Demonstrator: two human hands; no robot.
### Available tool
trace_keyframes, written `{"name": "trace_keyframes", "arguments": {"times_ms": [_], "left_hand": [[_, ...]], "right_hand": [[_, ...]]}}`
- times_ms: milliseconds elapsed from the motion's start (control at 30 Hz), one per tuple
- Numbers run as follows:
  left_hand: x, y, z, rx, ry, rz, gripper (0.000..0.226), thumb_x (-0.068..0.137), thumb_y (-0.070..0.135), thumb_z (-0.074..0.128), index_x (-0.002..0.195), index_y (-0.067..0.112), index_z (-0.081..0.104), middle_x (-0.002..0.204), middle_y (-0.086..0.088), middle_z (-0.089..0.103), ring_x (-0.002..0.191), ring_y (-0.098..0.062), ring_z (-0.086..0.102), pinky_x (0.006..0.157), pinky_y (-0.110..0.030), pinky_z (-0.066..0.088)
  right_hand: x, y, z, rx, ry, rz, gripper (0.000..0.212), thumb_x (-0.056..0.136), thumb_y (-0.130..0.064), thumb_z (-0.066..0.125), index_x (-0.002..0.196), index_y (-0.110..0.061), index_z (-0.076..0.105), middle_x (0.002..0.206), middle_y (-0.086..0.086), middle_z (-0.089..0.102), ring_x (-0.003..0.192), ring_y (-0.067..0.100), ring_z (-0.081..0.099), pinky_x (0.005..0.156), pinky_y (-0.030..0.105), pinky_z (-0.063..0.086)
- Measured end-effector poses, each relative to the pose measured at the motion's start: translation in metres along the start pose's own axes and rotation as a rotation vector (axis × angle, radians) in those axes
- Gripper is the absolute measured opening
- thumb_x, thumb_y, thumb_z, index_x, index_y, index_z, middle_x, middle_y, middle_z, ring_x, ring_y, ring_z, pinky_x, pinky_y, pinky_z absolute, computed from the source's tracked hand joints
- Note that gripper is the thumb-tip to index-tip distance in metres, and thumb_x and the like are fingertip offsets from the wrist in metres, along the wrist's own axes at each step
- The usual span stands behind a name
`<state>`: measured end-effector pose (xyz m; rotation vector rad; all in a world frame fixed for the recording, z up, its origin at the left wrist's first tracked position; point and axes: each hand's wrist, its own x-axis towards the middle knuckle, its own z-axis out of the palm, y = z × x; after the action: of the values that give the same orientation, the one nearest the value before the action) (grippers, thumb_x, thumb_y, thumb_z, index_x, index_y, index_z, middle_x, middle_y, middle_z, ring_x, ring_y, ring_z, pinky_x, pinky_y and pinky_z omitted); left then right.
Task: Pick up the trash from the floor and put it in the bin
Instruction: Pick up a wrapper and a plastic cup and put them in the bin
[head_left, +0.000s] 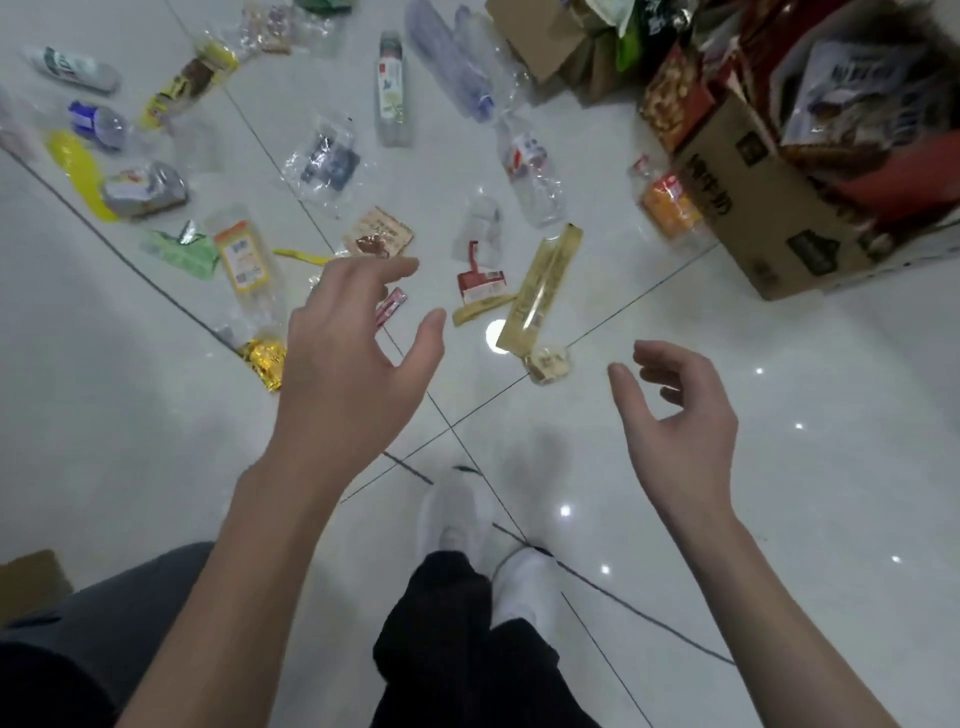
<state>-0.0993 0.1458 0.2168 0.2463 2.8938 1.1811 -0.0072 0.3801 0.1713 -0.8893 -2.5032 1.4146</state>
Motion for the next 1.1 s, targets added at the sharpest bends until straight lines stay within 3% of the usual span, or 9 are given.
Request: {"name": "trace_keyframes", "arguments": {"times_ms": [233,400,533,633,800,867,1100], "left_hand": [[0.076,-0.070,0.114,0.008,-0.100,0.036,0.045,0.086,0.034,0.069,0.127,0.016,0.060,0.120,0.001,0.057,0.097,-0.017,0.060,0.088,-0.051,0.050],[0.094,-0.148,0.203,0.046,-0.265,0.050,0.047,0.085,0.031,0.073,0.128,0.029,0.055,0.119,0.011,0.054,0.095,-0.008,0.059,0.086,-0.040,0.049],[0.096,-0.196,0.262,0.231,-0.375,0.055,0.046,0.087,0.032,0.070,0.128,0.016,0.060,0.122,-0.004,0.059,0.102,-0.025,0.062,0.085,-0.041,0.046],[0.099,-0.216,0.290,0.326,-0.387,0.012,0.046,0.089,0.035,0.065,0.129,0.013,0.060,0.127,-0.010,0.058,0.108,-0.032,0.059,0.089,-0.043,0.042],[0.116,-0.230,0.312,0.232,-0.201,-0.141,0.042,0.092,0.034,0.062,0.126,0.010,0.058,0.127,-0.011,0.055,0.109,-0.030,0.056,0.091,-0.043,0.046],[0.128,-0.236,0.320,0.263,-0.228,-0.182,0.049,0.091,0.038,0.062,0.129,0.010,0.053,0.129,-0.010,0.053,0.111,-0.030,0.054,0.092,-0.042,0.044],[0.140,-0.246,0.331,0.369,-0.276,-0.149,0.055,0.087,0.040,0.069,0.132,0.016,0.051,0.129,-0.006,0.051,0.115,-0.028,0.051,0.097,-0.042,0.038]], "right_hand": [[0.091,0.078,0.083,0.020,0.028,0.092,0.026,0.089,-0.038,0.075,0.112,-0.034,0.064,0.114,-0.017,0.065,0.103,0.001,0.063,0.086,0.009,0.045],[0.151,0.150,0.152,-0.029,0.026,0.134,0.033,0.088,-0.042,0.073,0.119,-0.032,0.064,0.116,-0.015,0.064,0.100,-0.001,0.062,0.083,0.007,0.044],[0.176,0.194,0.192,-0.067,0.009,0.162,0.041,0.087,-0.046,0.072,0.124,-0.030,0.062,0.120,-0.011,0.061,0.101,0.001,0.061,0.086,0.018,0.049],[0.188,0.212,0.212,-0.112,0.003,0.180,0.052,0.087,-0.049,0.072,0.131,-0.026,0.058,0.123,-0.008,0.058,0.099,0.000,0.060,0.086,0.018,0.049],[0.212,0.215,0.235,-0.225,0.001,0.224,0.081,0.081,-0.058,0.072,0.145,-0.016,0.046,0.131,0.000,0.053,0.113,0.014,0.060,0.099,0.041,0.053],[0.221,0.213,0.242,-0.271,0.000,0.227,0.088,0.079,-0.061,0.072,0.147,-0.013,0.043,0.133,0.002,0.053,0.118,0.020,0.058,0.101,0.047,0.051],[0.233,0.209,0.256,-0.428,-0.060,0.223,0.099,0.074,-0.056,0.082,0.149,-0.008,0.039,0.138,0.010,0.049,0.128,0.029,0.050,0.108,0.046,0.043]]}}
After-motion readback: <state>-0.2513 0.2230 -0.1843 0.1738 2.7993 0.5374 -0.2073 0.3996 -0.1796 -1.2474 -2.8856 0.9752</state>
